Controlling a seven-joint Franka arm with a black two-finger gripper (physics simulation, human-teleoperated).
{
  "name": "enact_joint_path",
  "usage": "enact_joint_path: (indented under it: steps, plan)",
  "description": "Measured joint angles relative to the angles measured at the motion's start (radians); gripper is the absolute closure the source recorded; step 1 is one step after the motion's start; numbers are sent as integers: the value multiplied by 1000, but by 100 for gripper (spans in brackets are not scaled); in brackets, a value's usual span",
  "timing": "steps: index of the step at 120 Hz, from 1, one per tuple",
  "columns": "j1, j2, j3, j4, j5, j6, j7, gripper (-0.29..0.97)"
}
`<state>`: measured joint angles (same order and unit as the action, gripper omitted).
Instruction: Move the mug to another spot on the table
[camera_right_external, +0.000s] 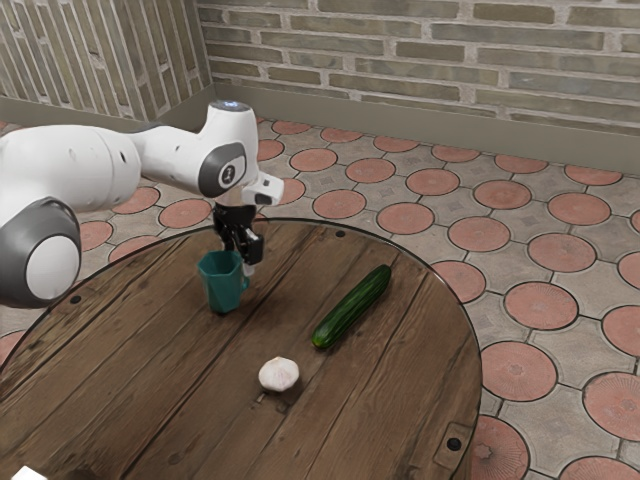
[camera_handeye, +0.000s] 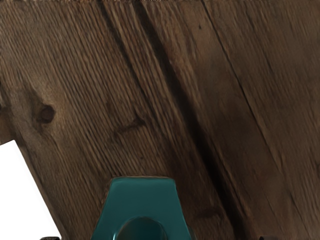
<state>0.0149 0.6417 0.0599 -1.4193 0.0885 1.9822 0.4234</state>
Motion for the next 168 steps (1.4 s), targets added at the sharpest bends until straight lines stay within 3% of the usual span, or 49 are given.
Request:
enact_joint_path:
  steps: [16,57,68,77,89,109,141,150,160,168]
  plan:
    - [4,0,0,-3,2,3,38,33]
    - [19,-21,-4,-59,21,21,88,57]
    - [19,-47,-6,-82,24,25,91,54]
    - [19,-66,-7,-96,21,23,95,59]
    - [18,-118,-13,-154,18,20,98,54]
    - [14,-208,-32,-295,22,15,87,63]
    - [12,-235,-76,-414,40,-15,50,71]
    - [10,-235,-89,-440,38,-17,39,68]
    - [8,-227,-99,-446,26,-20,32,44]
    - [8,-227,-100,-446,16,-20,30,33]
